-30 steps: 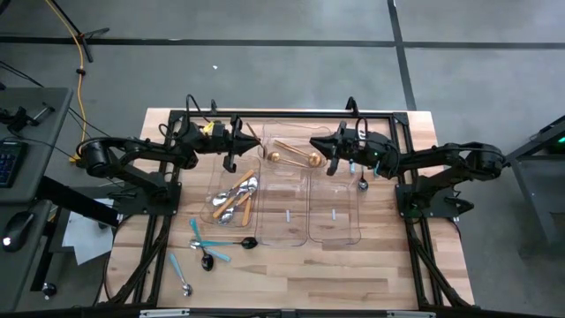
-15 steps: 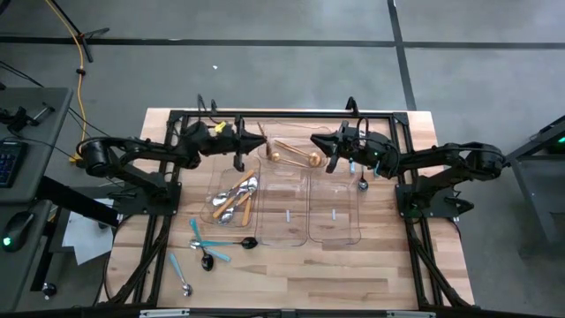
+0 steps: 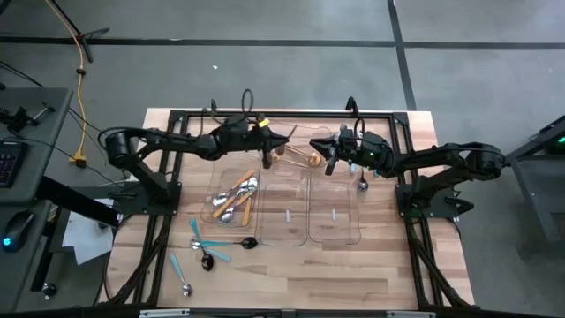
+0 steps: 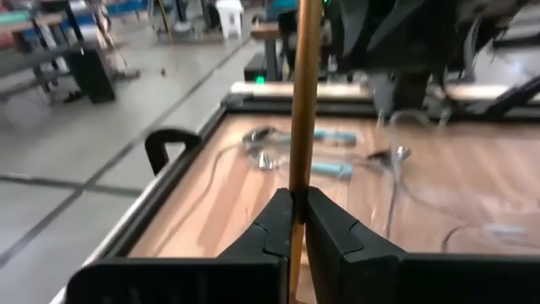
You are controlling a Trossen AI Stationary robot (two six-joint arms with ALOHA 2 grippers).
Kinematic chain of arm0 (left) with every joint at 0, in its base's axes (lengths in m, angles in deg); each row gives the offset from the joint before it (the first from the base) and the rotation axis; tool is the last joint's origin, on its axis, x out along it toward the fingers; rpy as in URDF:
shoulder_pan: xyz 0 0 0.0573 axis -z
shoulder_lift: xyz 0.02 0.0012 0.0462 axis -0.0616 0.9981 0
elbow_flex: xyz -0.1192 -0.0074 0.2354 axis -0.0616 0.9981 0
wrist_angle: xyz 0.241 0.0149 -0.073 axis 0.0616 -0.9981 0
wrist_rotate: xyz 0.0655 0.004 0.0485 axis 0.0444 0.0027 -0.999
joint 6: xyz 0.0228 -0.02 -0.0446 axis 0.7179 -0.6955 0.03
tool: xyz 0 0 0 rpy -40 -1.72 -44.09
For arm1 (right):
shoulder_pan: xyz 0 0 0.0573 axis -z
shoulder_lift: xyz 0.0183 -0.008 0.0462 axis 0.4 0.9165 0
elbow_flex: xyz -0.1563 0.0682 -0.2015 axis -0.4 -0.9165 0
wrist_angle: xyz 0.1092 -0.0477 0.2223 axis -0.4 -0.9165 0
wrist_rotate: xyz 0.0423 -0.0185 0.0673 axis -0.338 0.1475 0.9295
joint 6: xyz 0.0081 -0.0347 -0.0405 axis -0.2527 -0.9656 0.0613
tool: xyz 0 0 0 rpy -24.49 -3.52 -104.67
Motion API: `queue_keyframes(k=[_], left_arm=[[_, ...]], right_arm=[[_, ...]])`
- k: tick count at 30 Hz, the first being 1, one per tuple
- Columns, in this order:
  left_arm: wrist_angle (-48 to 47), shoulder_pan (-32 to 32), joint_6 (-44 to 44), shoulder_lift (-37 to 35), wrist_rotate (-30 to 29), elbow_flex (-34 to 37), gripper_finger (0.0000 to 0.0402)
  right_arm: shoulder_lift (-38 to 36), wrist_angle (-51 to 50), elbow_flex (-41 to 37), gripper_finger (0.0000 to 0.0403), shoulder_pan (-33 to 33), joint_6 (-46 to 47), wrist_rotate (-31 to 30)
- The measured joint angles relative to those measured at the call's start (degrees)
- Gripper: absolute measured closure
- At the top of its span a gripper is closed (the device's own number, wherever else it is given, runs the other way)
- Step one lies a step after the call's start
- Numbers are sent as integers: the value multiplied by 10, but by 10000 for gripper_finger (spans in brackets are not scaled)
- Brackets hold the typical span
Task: Sort silverware by color (type)
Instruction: Put the gold spoon into the top transparent bin
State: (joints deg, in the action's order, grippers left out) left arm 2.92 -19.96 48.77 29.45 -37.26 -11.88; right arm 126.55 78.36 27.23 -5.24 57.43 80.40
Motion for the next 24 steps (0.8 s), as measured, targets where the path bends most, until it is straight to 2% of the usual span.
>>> queue_keyframes(k=[10, 18, 24], left_arm=[[-172, 0, 45, 74, -53, -102, 397], [-286, 0, 63, 77, -110, -126, 397], [-309, 0, 71, 77, -130, -128, 397]], right_arm=[[0, -24, 0, 370, 0, 0, 0], [0, -29, 0, 370, 0, 0, 0], [0, -19, 0, 370, 0, 0, 0]])
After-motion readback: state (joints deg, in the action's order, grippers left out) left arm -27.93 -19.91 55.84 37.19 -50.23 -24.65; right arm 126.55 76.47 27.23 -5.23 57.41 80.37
